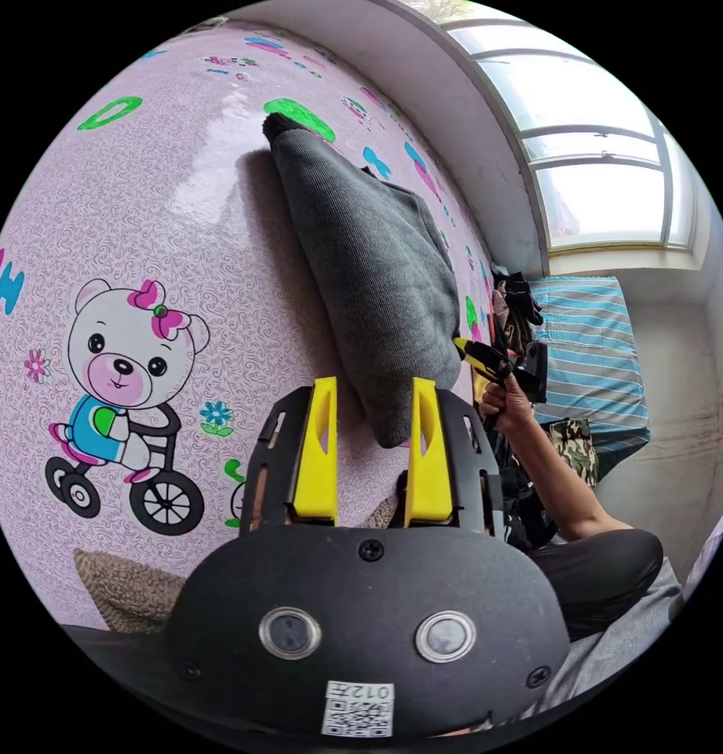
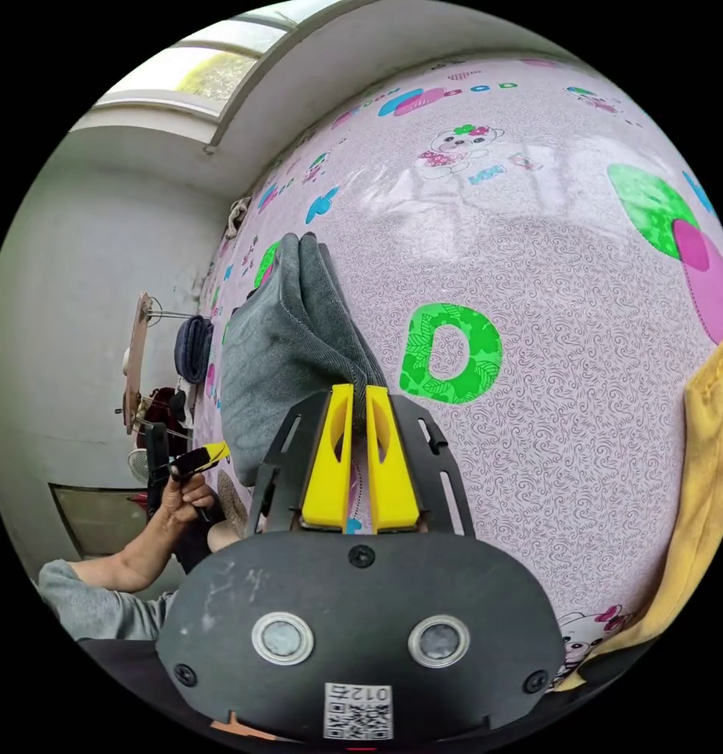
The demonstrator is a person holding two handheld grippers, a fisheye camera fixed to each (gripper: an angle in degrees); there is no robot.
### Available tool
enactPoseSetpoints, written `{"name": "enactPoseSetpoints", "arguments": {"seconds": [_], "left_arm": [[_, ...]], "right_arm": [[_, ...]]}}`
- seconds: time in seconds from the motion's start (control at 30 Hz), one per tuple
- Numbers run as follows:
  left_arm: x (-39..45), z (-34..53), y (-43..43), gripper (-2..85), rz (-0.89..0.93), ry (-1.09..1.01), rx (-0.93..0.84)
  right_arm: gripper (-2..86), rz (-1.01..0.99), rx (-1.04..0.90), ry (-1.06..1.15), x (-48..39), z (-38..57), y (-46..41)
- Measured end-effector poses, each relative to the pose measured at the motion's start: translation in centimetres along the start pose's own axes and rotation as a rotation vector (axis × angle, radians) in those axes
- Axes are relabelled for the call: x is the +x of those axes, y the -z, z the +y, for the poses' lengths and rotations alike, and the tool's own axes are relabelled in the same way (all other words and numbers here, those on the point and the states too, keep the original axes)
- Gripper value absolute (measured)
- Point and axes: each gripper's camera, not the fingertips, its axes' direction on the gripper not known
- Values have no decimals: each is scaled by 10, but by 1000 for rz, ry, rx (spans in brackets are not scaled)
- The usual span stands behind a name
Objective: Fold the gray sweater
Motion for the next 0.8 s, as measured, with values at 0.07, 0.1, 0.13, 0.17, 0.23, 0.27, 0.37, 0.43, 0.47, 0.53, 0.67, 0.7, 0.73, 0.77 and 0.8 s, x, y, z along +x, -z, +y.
{"name": "enactPoseSetpoints", "arguments": {"seconds": [0.07,0.1,0.13,0.17,0.23,0.27,0.37,0.43,0.47,0.53,0.67,0.7,0.73,0.77,0.8], "left_arm": [[-7,3,-3,133,47,-4,0],[-9,3,-4,134,57,-3,-3],[-13,4,-7,135,78,-1,-6],[-17,5,-9,135,99,1,-6],[-24,4,-16,132,131,10,-18],[-28,2,-23,128,157,18,-33],[-41,-1,-34,113,206,61,-38],[-48,-1,-31,100,216,72,-19],[-53,-1,-27,92,220,84,-19],[-54,-4,-17,83,213,67,-35],[-45,-10,20,71,119,-10,-142],[-47,-9,23,69,118,-3,-165],[-54,-5,27,67,125,16,-212],[-63,0,29,65,133,40,-253],[-67,3,30,63,137,55,-266]], "right_arm": [[4,36,-11,31,-12,3,4],[6,58,-15,51,-19,4,7],[6,80,-21,72,-26,6,8],[7,89,-23,82,-29,7,9],[8,102,-24,97,-36,12,13],[8,99,-23,95,-37,13,14],[7,84,-22,71,-40,18,21],[6,96,-27,66,-47,22,26],[6,98,-30,65,-49,22,27],[4,83,-55,30,-53,27,33],[2,-3,-156,-50,-54,45,33],[3,-31,-199,-62,-54,54,31],[6,-70,-227,-85,-52,62,31],[8,-92,-241,-98,-50,65,30],[15,-135,-276,-115,-48,71,29]]}}
